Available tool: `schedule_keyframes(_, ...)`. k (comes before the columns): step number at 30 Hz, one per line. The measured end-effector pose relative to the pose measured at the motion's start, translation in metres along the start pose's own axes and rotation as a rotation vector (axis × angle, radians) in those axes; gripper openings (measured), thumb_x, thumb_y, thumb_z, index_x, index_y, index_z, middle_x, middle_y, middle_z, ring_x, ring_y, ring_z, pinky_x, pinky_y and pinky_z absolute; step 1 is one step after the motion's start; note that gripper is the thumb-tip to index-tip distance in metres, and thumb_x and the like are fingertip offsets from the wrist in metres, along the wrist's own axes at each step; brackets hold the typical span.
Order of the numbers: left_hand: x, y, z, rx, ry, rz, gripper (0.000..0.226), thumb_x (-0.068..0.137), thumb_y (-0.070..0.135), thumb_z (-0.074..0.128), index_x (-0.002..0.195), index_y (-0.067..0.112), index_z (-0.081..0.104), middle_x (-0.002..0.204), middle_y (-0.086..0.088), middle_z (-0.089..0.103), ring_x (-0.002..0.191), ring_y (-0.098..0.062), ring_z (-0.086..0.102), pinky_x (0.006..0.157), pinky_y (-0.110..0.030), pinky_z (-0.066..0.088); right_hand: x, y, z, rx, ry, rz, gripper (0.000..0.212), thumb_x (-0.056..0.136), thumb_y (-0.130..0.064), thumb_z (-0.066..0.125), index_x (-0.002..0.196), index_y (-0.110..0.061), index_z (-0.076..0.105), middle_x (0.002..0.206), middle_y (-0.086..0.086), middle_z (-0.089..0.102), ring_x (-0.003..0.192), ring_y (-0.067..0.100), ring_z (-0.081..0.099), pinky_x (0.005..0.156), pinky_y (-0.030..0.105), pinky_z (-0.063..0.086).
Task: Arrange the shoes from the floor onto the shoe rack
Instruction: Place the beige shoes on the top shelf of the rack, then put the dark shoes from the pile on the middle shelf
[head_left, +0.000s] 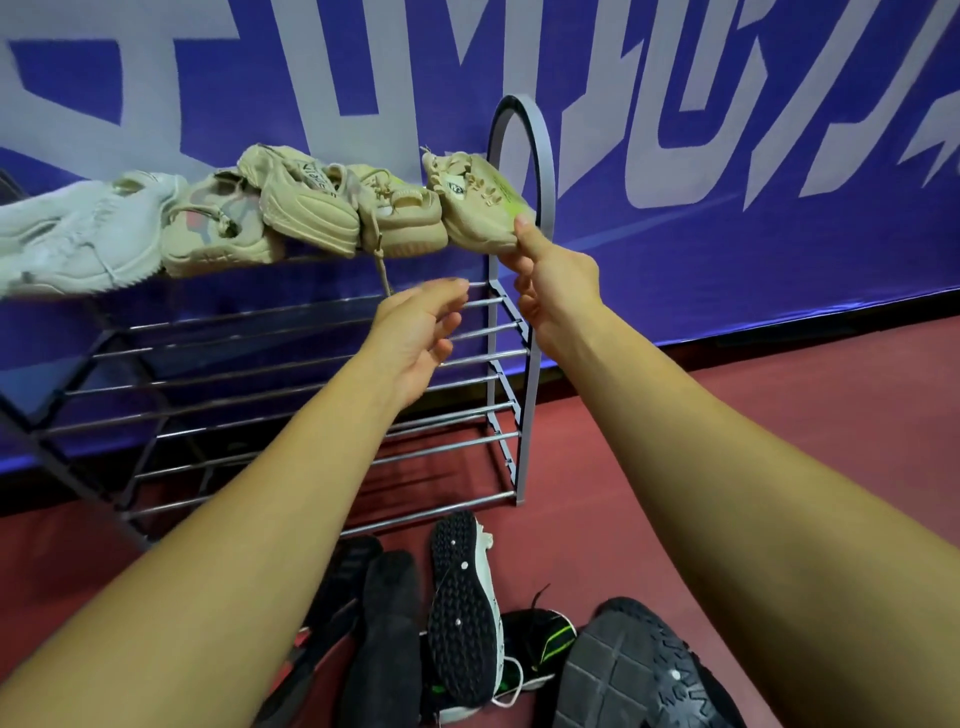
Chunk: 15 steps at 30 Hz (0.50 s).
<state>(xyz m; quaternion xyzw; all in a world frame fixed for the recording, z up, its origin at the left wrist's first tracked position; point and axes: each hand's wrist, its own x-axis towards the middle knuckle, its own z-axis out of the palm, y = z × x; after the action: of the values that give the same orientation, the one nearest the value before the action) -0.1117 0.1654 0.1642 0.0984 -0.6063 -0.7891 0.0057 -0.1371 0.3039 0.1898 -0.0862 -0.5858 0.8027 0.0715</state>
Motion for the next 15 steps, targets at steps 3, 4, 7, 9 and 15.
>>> schedule_keyframes(3, -0.010, -0.010, -0.023, 0.101, 0.046, -0.004, 0.006, 0.089, 0.021, 0.072, 0.084, 0.021, 0.069, 0.085, 0.006, 0.068, 0.071, -0.006, 0.056, 0.054, -0.018, 0.033, -0.008, 0.012, -0.005, -0.153, 0.017, -0.060, 0.058, 0.093, -0.055, 0.060, 0.101, 0.001, 0.072, 0.076, 0.007, 0.075, 0.053, 0.008, 0.046, 0.056, 0.027, 0.038)
schedule_keyframes(4, -0.015, -0.012, -0.032, 0.145, 0.057, -0.003, 0.006, 0.089, 0.022, 0.071, 0.084, 0.021, 0.068, 0.085, 0.006, 0.068, 0.071, -0.006, 0.056, 0.054, -0.018, 0.033, -0.011, 0.019, -0.009, -0.202, 0.010, -0.066, 0.062, 0.093, -0.058, 0.058, 0.103, 0.001, 0.071, 0.082, 0.009, 0.077, 0.052, 0.006, 0.049, 0.059, 0.027, 0.039)
schedule_keyframes(7, -0.028, -0.019, -0.064, 0.288, 0.077, 0.001, 0.005, 0.089, 0.025, 0.071, 0.085, 0.022, 0.069, 0.085, 0.007, 0.069, 0.076, -0.008, 0.057, 0.055, -0.020, 0.034, -0.025, 0.044, -0.021, -0.389, -0.056, -0.065, 0.052, 0.094, -0.053, 0.061, 0.097, -0.001, 0.069, 0.080, 0.008, 0.072, 0.044, -0.001, 0.051, 0.057, 0.026, 0.036)
schedule_keyframes(9, -0.039, -0.020, -0.087, 0.409, 0.086, 0.003, 0.006, 0.089, 0.029, 0.070, 0.088, 0.023, 0.070, 0.087, 0.007, 0.071, 0.078, -0.008, 0.060, 0.058, -0.022, 0.036, -0.035, 0.061, -0.022, -0.517, -0.112, -0.035, 0.047, 0.092, -0.051, 0.065, 0.098, -0.004, 0.070, 0.073, 0.002, 0.069, 0.051, 0.004, 0.051, 0.057, 0.026, 0.037)
schedule_keyframes(15, -0.066, -0.014, -0.150, 0.780, 0.108, -0.009, 0.009, 0.090, 0.028, 0.070, 0.091, 0.020, 0.071, 0.090, 0.003, 0.070, 0.079, -0.007, 0.060, 0.053, -0.018, 0.038, -0.062, 0.114, 0.018, -0.755, -0.285, 0.030, 0.033, 0.092, -0.040, 0.067, 0.072, -0.016, 0.061, 0.081, 0.009, 0.074, 0.057, 0.012, 0.054, 0.055, 0.026, 0.038)
